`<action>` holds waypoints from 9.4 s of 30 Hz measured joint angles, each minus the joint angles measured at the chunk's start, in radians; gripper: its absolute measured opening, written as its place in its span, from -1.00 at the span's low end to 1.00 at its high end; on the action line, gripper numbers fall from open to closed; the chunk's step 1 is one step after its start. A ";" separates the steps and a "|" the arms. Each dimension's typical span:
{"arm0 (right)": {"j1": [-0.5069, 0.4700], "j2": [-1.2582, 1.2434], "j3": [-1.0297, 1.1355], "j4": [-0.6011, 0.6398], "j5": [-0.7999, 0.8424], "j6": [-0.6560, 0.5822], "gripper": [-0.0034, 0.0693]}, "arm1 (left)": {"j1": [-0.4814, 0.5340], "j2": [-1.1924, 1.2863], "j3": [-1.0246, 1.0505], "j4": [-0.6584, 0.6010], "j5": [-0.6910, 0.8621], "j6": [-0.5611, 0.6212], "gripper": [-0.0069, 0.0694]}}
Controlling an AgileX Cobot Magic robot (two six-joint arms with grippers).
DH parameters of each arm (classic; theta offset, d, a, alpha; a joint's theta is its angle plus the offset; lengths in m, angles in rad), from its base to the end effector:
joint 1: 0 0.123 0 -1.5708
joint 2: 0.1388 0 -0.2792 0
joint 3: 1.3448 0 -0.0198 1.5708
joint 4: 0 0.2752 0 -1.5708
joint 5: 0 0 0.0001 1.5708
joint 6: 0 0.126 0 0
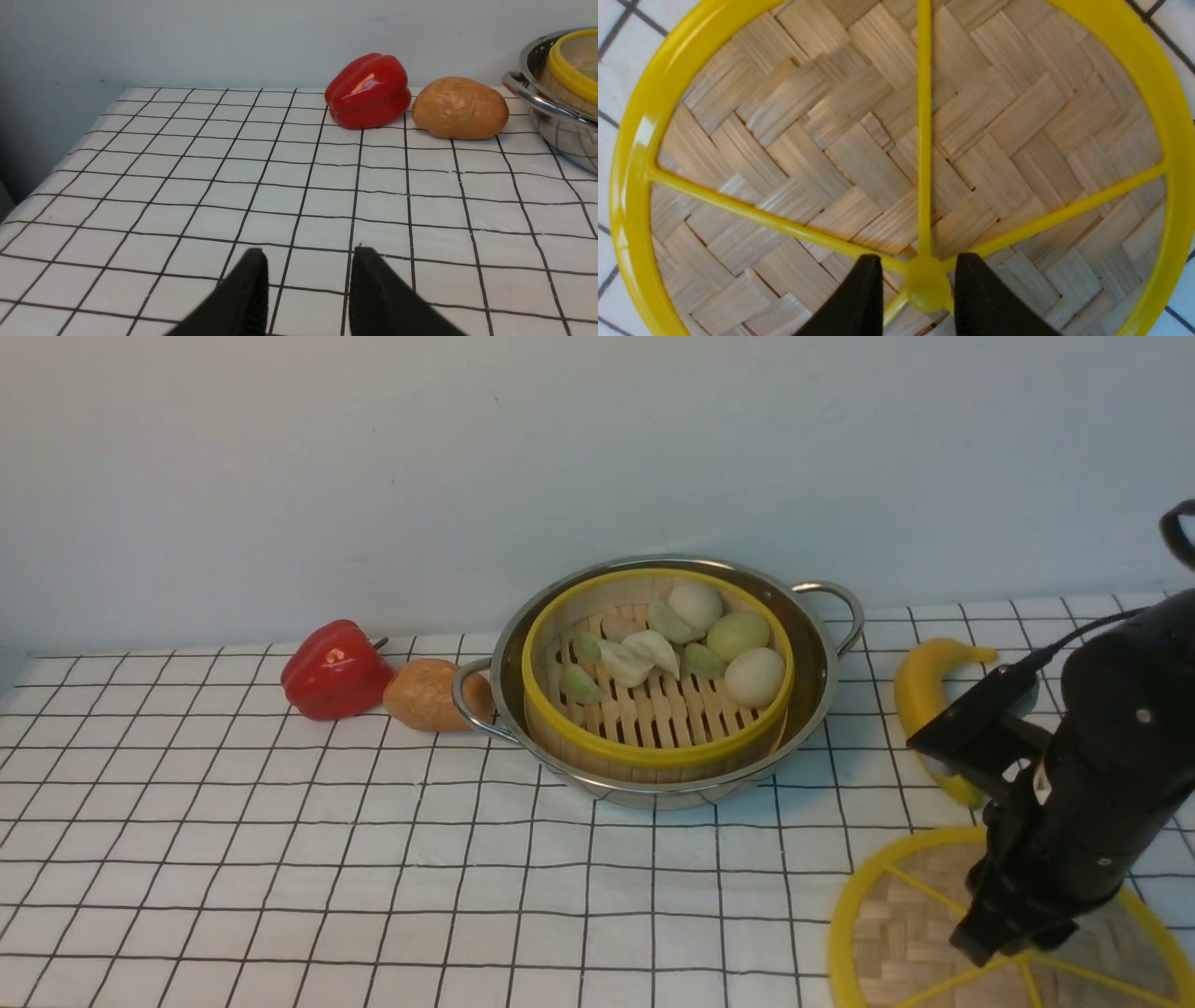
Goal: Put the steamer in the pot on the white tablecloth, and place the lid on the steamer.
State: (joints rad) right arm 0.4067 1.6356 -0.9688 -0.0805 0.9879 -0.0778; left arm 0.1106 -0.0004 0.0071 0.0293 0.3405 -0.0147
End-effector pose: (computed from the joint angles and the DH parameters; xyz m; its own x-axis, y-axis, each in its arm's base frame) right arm 0.2771 0.1101 0.1366 -0.8635 -0.5043 0.0034 -0.5034 0.8614 -0.0672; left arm 0.1171 0.0142 0.1709 -0.2569 -0.0155 -0.9663 -0.1165 0.9931 0.0150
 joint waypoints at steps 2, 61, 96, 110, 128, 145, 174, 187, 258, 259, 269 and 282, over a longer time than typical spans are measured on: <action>-0.007 0.010 0.000 0.000 0.008 0.005 -0.24 | 0.000 0.000 0.000 0.000 0.000 0.000 -0.18; -0.026 0.002 -0.613 0.301 0.222 -0.262 -0.50 | 0.000 0.000 0.000 0.000 0.000 0.000 -0.18; 0.031 0.639 -1.297 0.285 0.249 -0.430 -0.50 | 0.000 0.000 0.000 0.000 0.000 -0.001 -0.18; 0.031 0.673 -1.298 0.312 0.249 -0.493 -0.50 | 0.000 0.000 0.000 0.000 0.000 -0.001 -0.18; 0.032 0.720 -1.299 0.337 0.208 -0.631 -0.50 | 0.000 0.000 0.000 0.000 0.000 -0.001 -0.18; 0.032 0.720 -1.299 0.339 0.151 -0.777 -0.50 | 0.000 0.000 0.000 0.000 0.000 -0.001 -0.18; 0.032 0.727 -1.295 0.371 0.093 -0.913 -0.50 | 0.000 0.000 0.000 0.000 0.000 -0.001 -0.18; 0.032 0.743 -1.295 0.423 0.080 -0.911 -0.51 | 0.000 0.000 0.000 0.000 0.000 -0.001 -0.18; -0.529 -1.314 0.752 -0.012 -0.748 0.329 -0.72 | 0.000 0.000 0.000 0.000 0.000 -0.001 -0.18; -0.529 -1.350 0.782 -0.015 -0.754 0.335 -0.72 | 0.000 0.000 0.000 0.000 0.000 -0.001 -0.18; -0.526 -1.605 0.926 -0.009 -0.666 0.395 -0.62 | 0.000 0.000 0.000 0.000 0.000 -0.001 -0.18; -0.511 -1.630 0.941 0.070 -0.588 0.322 -0.56 | 0.000 0.000 0.000 0.000 0.000 -0.001 -0.18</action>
State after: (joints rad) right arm -0.1042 0.0054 -0.0274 -0.0109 0.3995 0.2443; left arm 0.1106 -0.0004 0.0071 0.0293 0.3405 -0.0155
